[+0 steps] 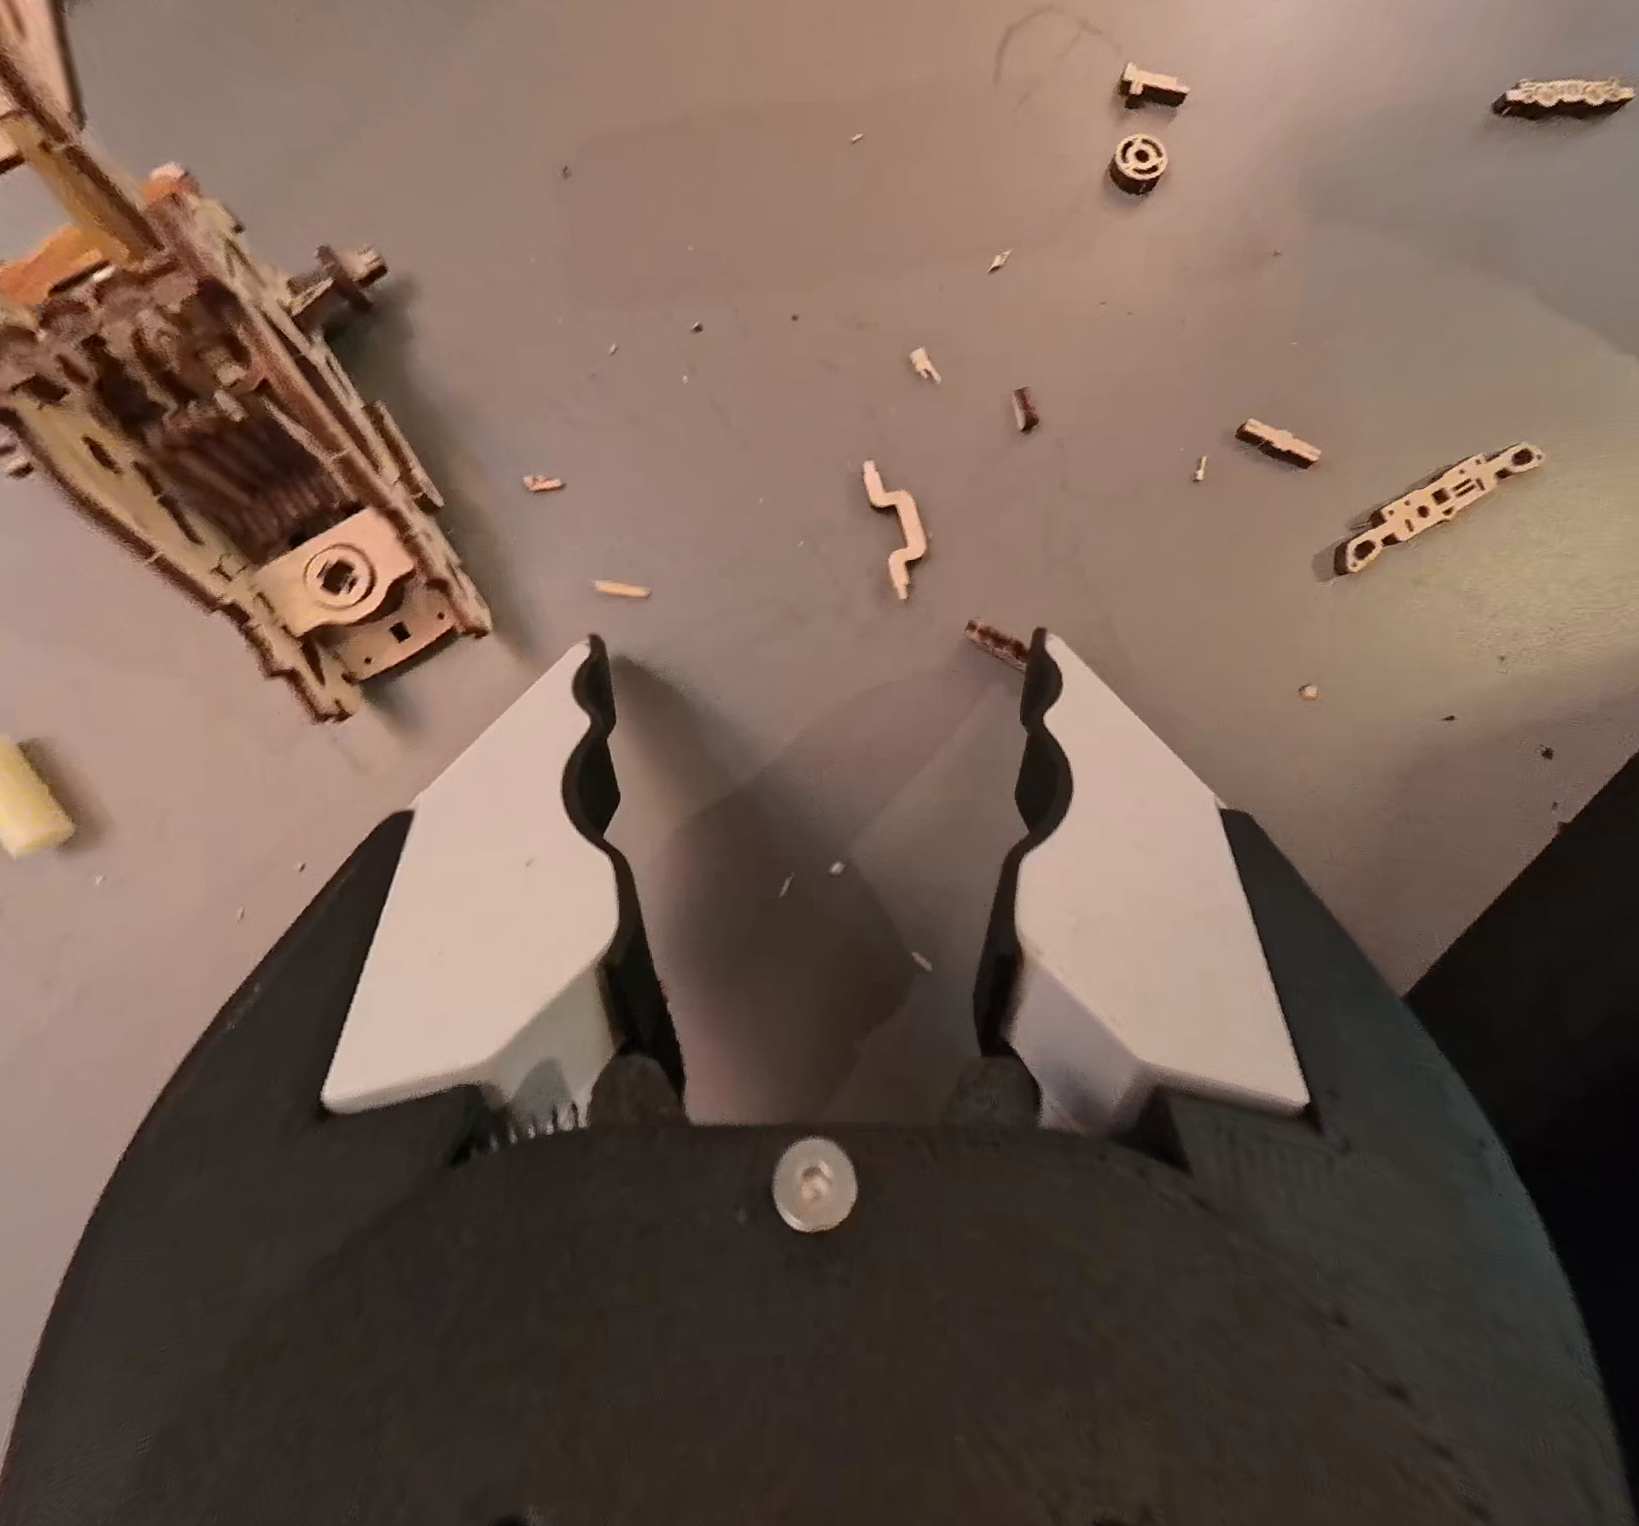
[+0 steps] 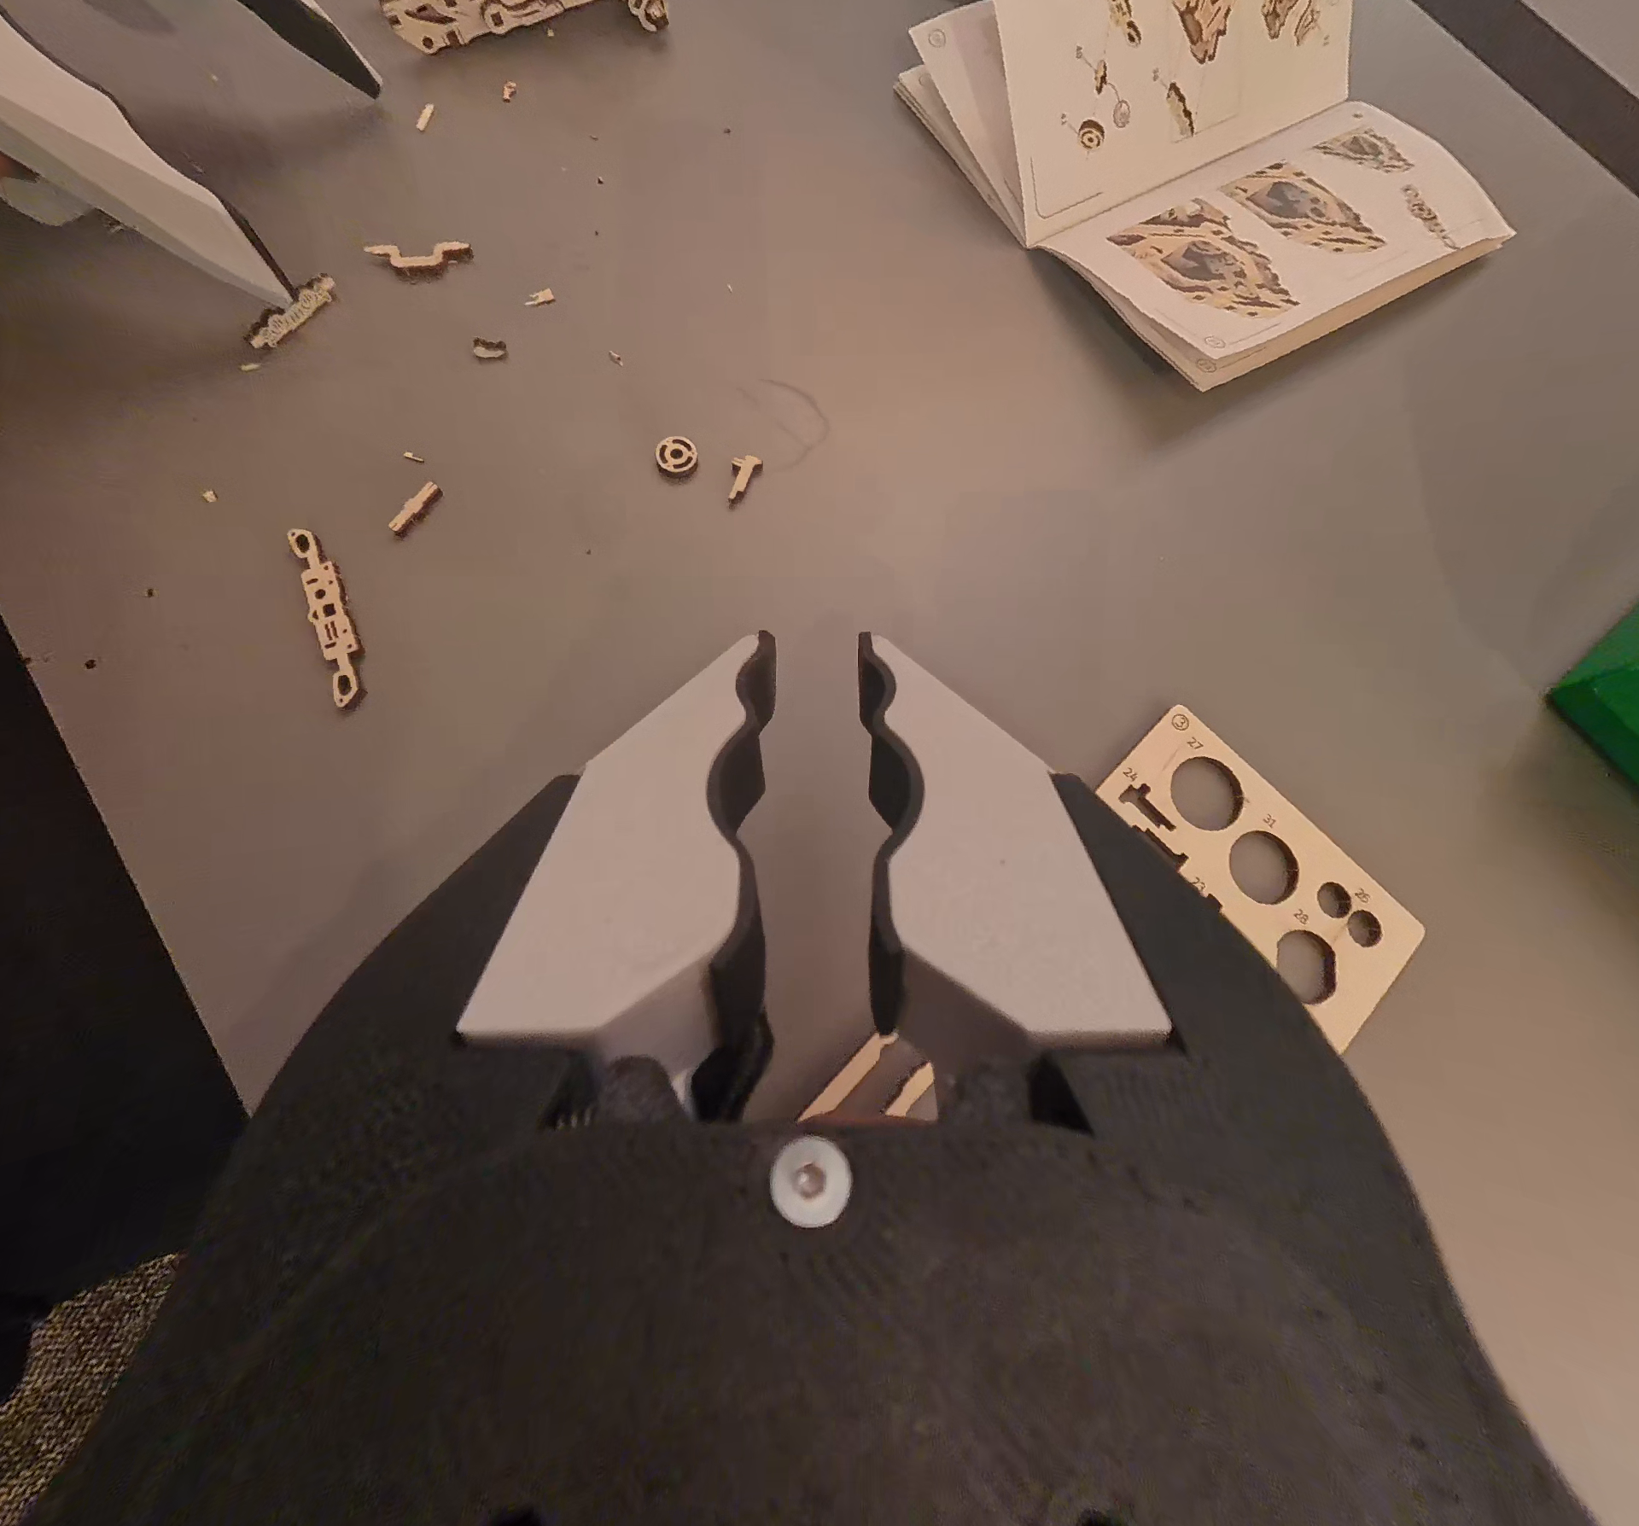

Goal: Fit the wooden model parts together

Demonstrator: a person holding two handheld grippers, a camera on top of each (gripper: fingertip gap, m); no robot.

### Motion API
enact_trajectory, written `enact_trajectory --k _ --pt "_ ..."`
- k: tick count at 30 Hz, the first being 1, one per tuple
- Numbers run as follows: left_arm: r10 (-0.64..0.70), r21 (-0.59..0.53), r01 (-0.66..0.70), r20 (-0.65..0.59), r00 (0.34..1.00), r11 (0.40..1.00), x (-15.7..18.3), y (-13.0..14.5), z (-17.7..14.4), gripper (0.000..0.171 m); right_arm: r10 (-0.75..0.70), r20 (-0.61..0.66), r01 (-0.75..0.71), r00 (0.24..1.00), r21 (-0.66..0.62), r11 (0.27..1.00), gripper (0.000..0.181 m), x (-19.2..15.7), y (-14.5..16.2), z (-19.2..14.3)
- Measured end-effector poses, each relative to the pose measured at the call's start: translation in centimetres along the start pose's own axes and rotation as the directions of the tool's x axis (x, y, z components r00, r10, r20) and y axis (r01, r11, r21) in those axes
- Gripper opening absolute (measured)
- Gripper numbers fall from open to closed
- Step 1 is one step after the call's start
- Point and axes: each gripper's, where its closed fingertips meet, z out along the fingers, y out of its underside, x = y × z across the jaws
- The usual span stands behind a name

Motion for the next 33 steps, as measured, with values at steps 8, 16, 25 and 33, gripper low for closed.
enact_trajectory --k 8,16,25,33 --pt "-0.056 -0.003 0.057 0.019 0.998 0.998 -1.2 1.5 -1.0 0.095 0.001 0.009 -0.001 1.000 0.005 1.000 0.016 -0.7 0.1 -0.1" --pt "-0.065 0.001 0.065 0.053 0.996 0.998 -2.0 2.4 -1.9 0.102 -0.014 0.020 0.014 1.000 -0.004 1.000 0.016 -1.4 -0.2 0.1" --pt "-0.091 0.041 0.088 0.092 0.992 0.995 -2.8 3.7 -3.2 0.111 -0.022 0.038 0.022 0.999 0.001 1.000 0.016 -2.3 -0.5 0.4" --pt "-0.128 0.048 0.124 0.093 0.987 0.991 -3.1 4.4 -3.4 0.110 -0.035 0.045 0.035 0.998 0.004 0.999 0.015 -2.8 -0.9 0.4"
